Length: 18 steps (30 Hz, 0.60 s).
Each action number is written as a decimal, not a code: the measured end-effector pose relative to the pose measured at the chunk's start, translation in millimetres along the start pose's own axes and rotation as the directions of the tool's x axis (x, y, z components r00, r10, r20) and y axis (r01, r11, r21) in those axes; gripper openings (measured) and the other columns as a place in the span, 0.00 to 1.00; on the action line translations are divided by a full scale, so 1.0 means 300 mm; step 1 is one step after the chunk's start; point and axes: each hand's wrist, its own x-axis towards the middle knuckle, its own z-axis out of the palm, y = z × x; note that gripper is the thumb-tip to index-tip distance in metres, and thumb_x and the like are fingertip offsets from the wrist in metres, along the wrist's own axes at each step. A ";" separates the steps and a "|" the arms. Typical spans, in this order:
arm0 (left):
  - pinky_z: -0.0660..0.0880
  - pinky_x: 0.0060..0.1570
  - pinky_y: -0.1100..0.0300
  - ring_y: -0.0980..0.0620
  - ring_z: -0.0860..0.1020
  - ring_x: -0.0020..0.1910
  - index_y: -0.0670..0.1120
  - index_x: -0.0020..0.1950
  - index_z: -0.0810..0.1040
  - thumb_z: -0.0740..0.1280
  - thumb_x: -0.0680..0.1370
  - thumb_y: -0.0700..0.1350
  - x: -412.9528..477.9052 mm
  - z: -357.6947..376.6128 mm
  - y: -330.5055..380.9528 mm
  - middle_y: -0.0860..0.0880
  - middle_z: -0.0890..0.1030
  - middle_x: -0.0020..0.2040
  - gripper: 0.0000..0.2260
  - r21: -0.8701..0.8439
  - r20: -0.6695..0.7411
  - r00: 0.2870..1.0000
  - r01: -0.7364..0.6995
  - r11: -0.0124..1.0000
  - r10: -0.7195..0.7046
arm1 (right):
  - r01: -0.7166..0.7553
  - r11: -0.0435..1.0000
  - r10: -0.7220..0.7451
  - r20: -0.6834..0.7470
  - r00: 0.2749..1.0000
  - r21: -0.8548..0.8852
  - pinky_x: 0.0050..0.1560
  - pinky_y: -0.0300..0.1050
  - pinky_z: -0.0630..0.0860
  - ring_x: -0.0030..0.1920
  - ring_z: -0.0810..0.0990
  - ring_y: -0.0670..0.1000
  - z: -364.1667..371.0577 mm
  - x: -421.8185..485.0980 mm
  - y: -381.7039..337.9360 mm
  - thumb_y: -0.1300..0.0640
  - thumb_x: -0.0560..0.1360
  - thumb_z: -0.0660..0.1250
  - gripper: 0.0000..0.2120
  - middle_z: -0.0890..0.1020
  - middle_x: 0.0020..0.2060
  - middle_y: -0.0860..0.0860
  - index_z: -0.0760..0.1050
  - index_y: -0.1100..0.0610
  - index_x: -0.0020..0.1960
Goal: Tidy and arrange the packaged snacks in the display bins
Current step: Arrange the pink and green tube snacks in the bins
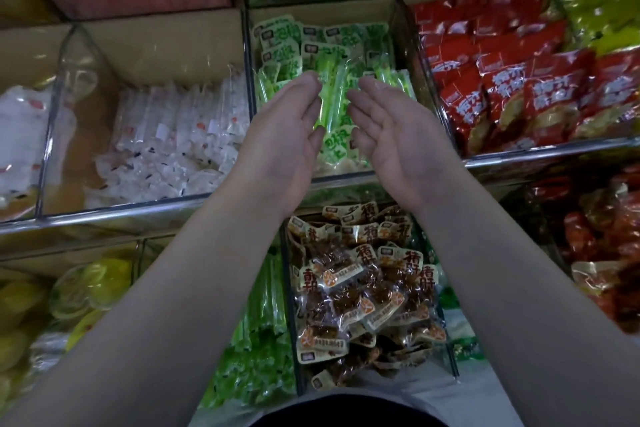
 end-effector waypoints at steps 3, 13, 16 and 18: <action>0.58 0.75 0.56 0.55 0.61 0.75 0.46 0.78 0.60 0.58 0.84 0.47 0.051 0.005 -0.006 0.50 0.62 0.77 0.22 0.036 -0.037 0.999 0.021 0.999 -0.019 | -0.005 0.999 0.004 -0.012 1.000 -0.048 0.72 0.45 0.63 0.72 0.67 0.50 0.005 0.056 -0.004 0.52 0.82 0.60 0.23 0.68 0.73 0.53 0.63 0.56 0.75; 0.50 0.74 0.53 0.51 0.52 0.78 0.47 0.79 0.56 0.56 0.84 0.51 0.206 0.032 -0.026 0.50 0.54 0.79 0.24 0.239 -0.157 0.971 0.212 0.948 -0.178 | -0.180 0.956 0.170 -0.066 0.983 -0.230 0.75 0.52 0.58 0.74 0.64 0.53 0.002 0.226 0.018 0.48 0.82 0.58 0.26 0.64 0.75 0.54 0.58 0.58 0.76; 0.50 0.74 0.52 0.51 0.53 0.78 0.47 0.79 0.55 0.57 0.84 0.51 0.250 0.021 -0.035 0.49 0.55 0.79 0.25 0.275 -0.149 0.966 0.245 0.930 -0.211 | -0.219 0.936 0.211 -0.058 0.976 -0.277 0.74 0.52 0.58 0.72 0.66 0.51 0.005 0.263 0.020 0.49 0.82 0.59 0.23 0.69 0.72 0.53 0.63 0.58 0.73; 0.50 0.74 0.50 0.50 0.55 0.77 0.49 0.79 0.54 0.59 0.83 0.51 0.274 0.011 -0.035 0.50 0.56 0.79 0.27 0.308 -0.121 0.962 0.269 0.912 -0.243 | -0.240 0.928 0.238 -0.041 0.970 -0.285 0.72 0.51 0.59 0.65 0.70 0.50 0.020 0.272 0.015 0.52 0.82 0.60 0.15 0.77 0.61 0.52 0.72 0.57 0.66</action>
